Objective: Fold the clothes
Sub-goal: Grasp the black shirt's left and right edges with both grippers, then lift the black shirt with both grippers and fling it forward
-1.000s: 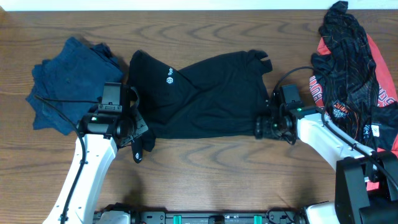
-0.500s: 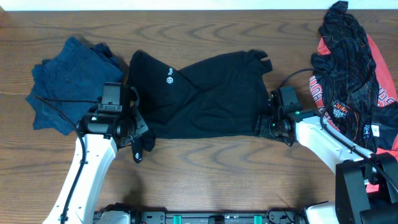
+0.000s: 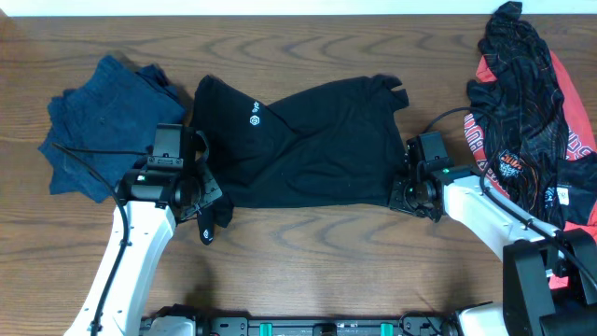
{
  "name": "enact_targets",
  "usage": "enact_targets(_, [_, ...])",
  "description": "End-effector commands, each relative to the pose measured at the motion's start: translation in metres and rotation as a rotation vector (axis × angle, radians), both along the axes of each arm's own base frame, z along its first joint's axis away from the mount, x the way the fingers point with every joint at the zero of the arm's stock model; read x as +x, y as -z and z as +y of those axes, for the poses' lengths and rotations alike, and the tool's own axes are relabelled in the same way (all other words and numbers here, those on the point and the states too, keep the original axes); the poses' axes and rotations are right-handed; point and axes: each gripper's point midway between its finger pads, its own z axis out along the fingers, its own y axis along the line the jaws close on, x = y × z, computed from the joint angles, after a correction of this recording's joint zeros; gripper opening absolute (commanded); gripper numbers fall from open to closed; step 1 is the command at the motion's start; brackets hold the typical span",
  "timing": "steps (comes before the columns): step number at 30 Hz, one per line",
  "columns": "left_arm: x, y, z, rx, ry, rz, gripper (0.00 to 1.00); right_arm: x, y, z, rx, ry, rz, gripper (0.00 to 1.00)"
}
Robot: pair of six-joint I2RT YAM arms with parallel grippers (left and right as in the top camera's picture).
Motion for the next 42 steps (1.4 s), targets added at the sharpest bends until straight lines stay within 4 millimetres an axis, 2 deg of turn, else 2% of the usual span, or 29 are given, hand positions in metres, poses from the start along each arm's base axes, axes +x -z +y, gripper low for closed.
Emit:
enact_targets(1, [-0.005, 0.004, 0.005, 0.024, -0.001, 0.024, 0.06, -0.016, 0.017, 0.002, -0.006, -0.007, 0.062, 0.11])
enact_targets(3, [-0.005, 0.004, 0.005, 0.024, -0.001, 0.026, 0.06, -0.011, 0.016, 0.004, 0.0, -0.002, 0.043, 0.02])
enact_targets(7, [-0.005, 0.0, 0.005, 0.03, 0.026, 0.015, 0.06, 0.003, 0.006, 0.006, 0.012, -0.008, -0.012, 0.01])
enact_targets(9, [-0.003, -0.01, 0.003, 0.026, 0.06, -0.007, 0.06, 0.014, -0.01, 0.002, 0.008, -0.023, -0.051, 0.01])
enact_targets(11, [0.002, -0.029, -0.002, 0.021, 0.129, -0.057, 0.06, 0.03, -0.038, -0.008, -0.013, -0.012, -0.104, 0.01])
enact_targets(14, [0.009, -0.068, -0.003, 0.025, 0.144, -0.157, 0.06, 0.06, -0.109, -0.029, -0.032, -0.002, -0.245, 0.01])
enact_targets(16, [0.017, -0.099, -0.004, 0.02, 0.146, -0.248, 0.06, 0.075, -0.166, -0.048, -0.057, 0.029, -0.362, 0.01])
enact_targets(19, [0.025, -0.144, -0.004, 0.019, 0.142, -0.38, 0.06, 0.082, -0.244, -0.074, -0.089, 0.07, -0.528, 0.01])
enact_targets(21, [0.028, -0.178, -0.002, 0.021, 0.13, -0.472, 0.06, 0.079, -0.289, -0.086, -0.108, 0.084, -0.624, 0.01])
enact_targets(23, [0.027, -0.211, 0.002, 0.017, 0.106, -0.562, 0.06, 0.071, -0.328, -0.096, -0.128, 0.098, -0.705, 0.01])
enact_targets(29, [0.01, -0.3, 0.013, 0.027, 0.066, -0.812, 0.06, 0.039, -0.414, -0.123, -0.221, 0.177, -0.909, 0.01])
enact_targets(32, [0.003, -0.327, 0.014, 0.031, 0.061, -0.896, 0.06, 0.026, -0.451, -0.128, -0.267, 0.187, -1.015, 0.01])
enact_targets(35, [0.003, -0.33, 0.014, 0.031, 0.061, -0.907, 0.06, 0.023, -0.467, -0.127, -0.273, 0.183, -1.057, 0.01])
enact_targets(37, [0.009, -0.324, 0.01, 0.013, 0.077, -0.887, 0.06, 0.027, -0.465, -0.128, -0.274, 0.181, -1.049, 0.01])
enact_targets(40, [0.026, -0.309, -0.004, -0.05, 0.13, -0.829, 0.06, 0.044, -0.445, -0.129, -0.275, 0.167, -0.98, 0.01])
enact_targets(42, [0.042, -0.294, -0.009, -0.077, 0.149, -0.772, 0.06, 0.06, -0.425, -0.131, -0.272, 0.159, -0.909, 0.01])
